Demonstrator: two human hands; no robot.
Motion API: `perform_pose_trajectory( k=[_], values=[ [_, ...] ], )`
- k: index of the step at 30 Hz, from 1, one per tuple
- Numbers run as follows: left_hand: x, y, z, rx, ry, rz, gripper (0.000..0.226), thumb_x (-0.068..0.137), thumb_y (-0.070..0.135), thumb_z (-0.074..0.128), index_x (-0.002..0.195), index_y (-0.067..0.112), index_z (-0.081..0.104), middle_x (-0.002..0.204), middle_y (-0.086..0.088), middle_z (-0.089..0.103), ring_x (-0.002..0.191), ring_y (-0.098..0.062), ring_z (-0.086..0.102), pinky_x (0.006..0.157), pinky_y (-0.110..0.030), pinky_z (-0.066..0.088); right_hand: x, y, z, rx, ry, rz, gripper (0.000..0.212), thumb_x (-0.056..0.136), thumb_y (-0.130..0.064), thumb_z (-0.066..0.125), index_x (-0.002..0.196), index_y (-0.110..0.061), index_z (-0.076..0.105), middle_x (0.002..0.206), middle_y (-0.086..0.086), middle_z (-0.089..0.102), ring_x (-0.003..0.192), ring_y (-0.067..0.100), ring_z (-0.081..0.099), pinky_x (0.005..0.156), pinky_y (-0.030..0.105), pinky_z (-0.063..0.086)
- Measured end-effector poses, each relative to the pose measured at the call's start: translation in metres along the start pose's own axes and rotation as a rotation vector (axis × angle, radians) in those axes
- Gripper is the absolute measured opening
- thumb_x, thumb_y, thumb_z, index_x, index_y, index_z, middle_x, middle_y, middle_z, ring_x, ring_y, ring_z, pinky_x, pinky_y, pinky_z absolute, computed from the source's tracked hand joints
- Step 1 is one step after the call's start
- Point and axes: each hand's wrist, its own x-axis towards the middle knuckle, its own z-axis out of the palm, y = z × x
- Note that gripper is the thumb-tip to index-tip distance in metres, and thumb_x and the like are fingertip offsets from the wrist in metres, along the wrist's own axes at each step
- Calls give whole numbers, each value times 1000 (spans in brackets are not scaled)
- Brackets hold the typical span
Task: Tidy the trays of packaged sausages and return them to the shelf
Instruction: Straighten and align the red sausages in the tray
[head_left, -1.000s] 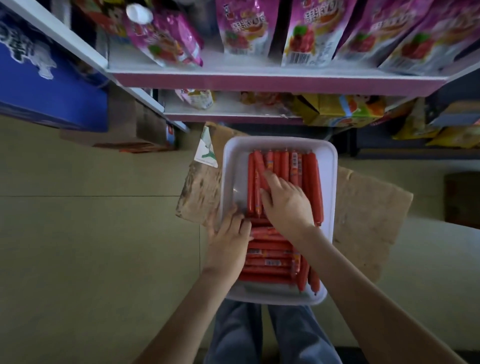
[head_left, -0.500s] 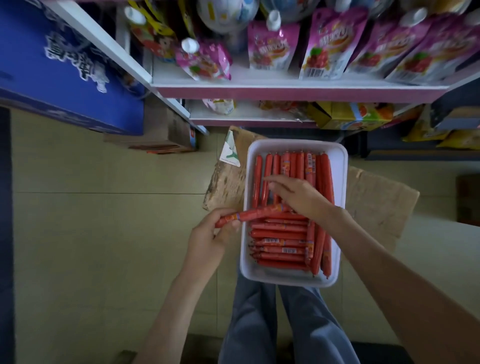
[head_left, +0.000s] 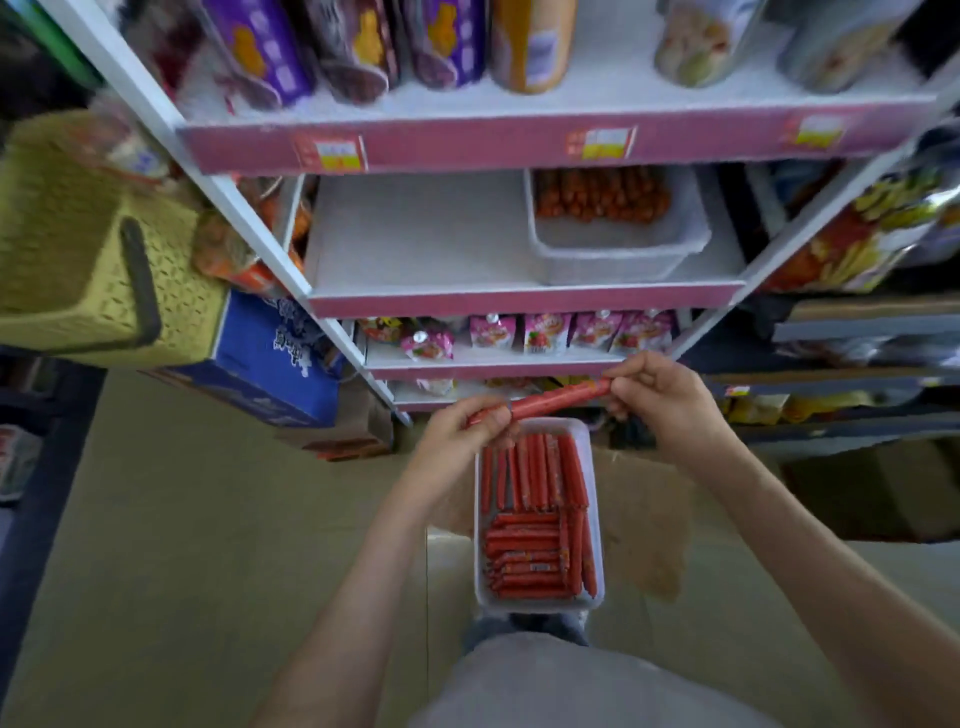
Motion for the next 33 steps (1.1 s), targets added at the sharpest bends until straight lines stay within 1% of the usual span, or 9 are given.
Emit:
perform_pose_trajectory(
  k=[2,5,8,12,19,22,27,31,33],
  values=[
    [-7,24,6,148,-92,60,12,91,14,60,103,14,63,89,-2,69,78,-9,66,74,-16,50,-10,-25,-7,8,67,-55,28,91,9,51,76,-13,57,56,-5,60,55,4,54,60,20,45],
    [-12,55,24,476,-170,176,27,87,28,65,114,25,61,107,3,68,100,-14,63,86,-28,49,-24,-66,-12,-9,101,-159,30,90,10,51,74,-15,56,56,-8,59,55,4,52,61,22,43],
    [-18,84,47,699,-88,369,38,89,23,62,127,27,54,112,0,67,102,-19,62,83,-29,46,-40,-105,-12,-123,56,-313,25,89,6,55,81,-16,62,70,-1,63,65,11,57,66,29,47],
    [-27,111,61,650,57,613,41,92,14,56,132,22,49,114,-6,66,105,-23,61,87,-35,47,-57,-135,-14,-211,-24,-516,29,86,4,63,96,-24,63,89,-7,63,73,0,59,65,14,46],
    [-30,118,61,567,50,701,44,94,14,54,136,25,46,120,2,64,107,-12,59,84,-22,44,-55,-131,-16,-465,-19,-790,31,79,1,72,100,-20,62,94,-6,60,89,6,57,82,17,46],
    [-28,115,61,576,10,619,43,91,22,61,132,28,48,111,4,67,99,-9,62,84,-24,48,-52,-121,-19,-353,61,-651,31,83,2,66,97,-26,62,94,-7,63,91,6,61,83,20,49],
    [-30,109,53,423,55,515,19,90,31,62,108,26,61,88,7,68,65,4,56,60,-12,41,-35,-86,-32,264,184,-212,28,90,-3,60,114,-16,50,105,8,60,97,19,63,87,31,50],
    [-37,105,57,491,146,575,14,88,29,65,97,18,65,77,19,62,68,11,55,60,-6,38,-30,-55,-32,-515,262,-466,35,79,-20,75,111,-16,63,117,-3,49,114,7,36,96,27,27],
    [-40,102,64,506,173,624,13,86,27,68,93,16,65,75,19,60,70,13,55,62,-5,38,-33,-52,-23,-577,165,-555,27,75,-12,77,101,-13,67,102,-10,53,101,0,38,89,16,28]
  ],
)
